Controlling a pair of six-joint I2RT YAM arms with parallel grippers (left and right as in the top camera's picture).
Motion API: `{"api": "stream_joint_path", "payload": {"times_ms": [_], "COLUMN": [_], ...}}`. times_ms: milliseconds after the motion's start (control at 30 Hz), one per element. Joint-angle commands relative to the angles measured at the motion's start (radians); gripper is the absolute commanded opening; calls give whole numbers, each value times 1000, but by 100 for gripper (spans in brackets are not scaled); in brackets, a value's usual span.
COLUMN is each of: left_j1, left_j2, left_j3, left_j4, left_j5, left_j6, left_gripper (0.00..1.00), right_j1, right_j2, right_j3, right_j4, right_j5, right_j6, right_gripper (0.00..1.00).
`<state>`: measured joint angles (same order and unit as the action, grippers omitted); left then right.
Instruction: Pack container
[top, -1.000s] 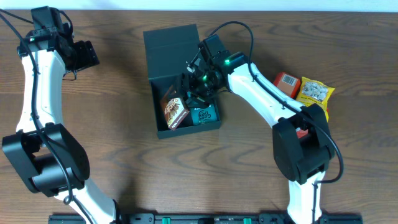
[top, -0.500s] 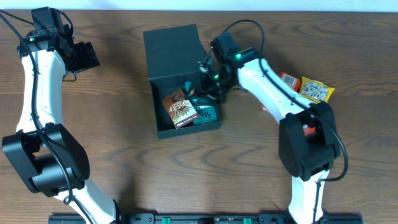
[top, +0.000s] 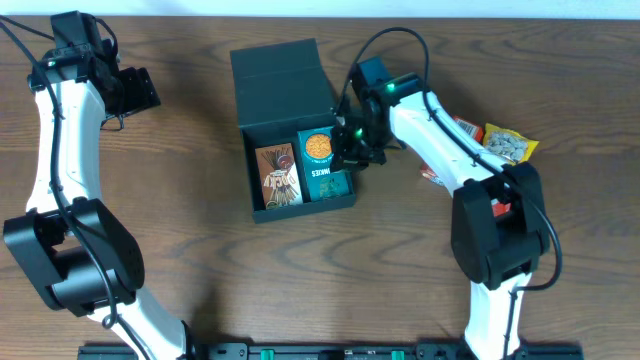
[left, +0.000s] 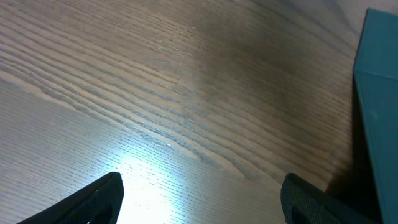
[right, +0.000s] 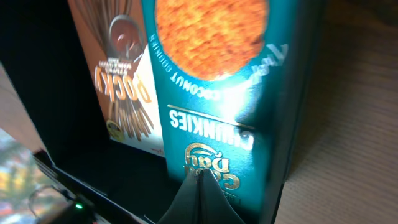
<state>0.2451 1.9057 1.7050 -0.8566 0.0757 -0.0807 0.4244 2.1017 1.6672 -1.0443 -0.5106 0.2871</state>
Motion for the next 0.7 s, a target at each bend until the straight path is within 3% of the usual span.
{"api": "stream_joint_path", "payload": {"times_ms": [0, 367, 600, 667], "left_j1": [-2, -94, -199, -201], "left_j2": [-6, -6, -2, -2], "left_j3": [13, 13, 2, -24], "left_j4": [-8, -58, -63, -55], "left_j5": [10, 182, 248, 317], "left_j6": [6, -3, -48, -57], "left_gripper": [82, 79, 78, 69], "right_j1": [11, -39, -114, -142], "right_j2": [-7, -72, -71, -71], "right_j3": [27, 114, 114, 114], "right_j4": [-4, 37, 76, 64], "right_j5": [21, 438, 452, 447], "right_j6": [-106, -135, -153, -176], "right_gripper": [1, 1, 1, 1]}}
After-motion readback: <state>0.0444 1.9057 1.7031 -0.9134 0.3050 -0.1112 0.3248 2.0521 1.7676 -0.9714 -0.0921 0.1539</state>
